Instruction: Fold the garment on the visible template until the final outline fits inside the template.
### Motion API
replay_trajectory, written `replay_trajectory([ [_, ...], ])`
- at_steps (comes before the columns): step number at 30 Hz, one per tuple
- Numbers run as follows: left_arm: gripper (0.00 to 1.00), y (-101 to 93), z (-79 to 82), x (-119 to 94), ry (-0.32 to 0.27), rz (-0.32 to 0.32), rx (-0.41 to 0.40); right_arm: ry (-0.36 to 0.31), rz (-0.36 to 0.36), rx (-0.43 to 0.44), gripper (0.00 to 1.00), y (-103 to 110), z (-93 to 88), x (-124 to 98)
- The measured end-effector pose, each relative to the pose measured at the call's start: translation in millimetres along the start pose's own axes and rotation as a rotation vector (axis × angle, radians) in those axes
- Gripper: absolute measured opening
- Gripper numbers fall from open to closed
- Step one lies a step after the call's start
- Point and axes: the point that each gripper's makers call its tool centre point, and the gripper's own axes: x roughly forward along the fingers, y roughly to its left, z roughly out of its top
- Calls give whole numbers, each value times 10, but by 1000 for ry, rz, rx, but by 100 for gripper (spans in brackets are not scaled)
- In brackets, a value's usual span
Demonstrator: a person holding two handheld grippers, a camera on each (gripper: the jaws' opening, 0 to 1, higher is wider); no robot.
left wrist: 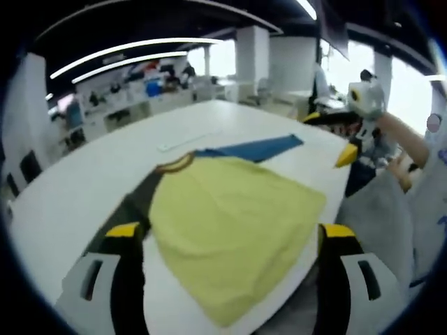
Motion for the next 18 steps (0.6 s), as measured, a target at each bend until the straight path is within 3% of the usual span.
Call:
replay_trajectory([
  [6, 100, -20, 44, -29, -22, 2, -10, -9, -31, 6, 100, -44, -28, -53],
  [18, 100, -10, 55, -45, -39, 14, -42, -33, -102, 17, 100, -476, -36, -140],
])
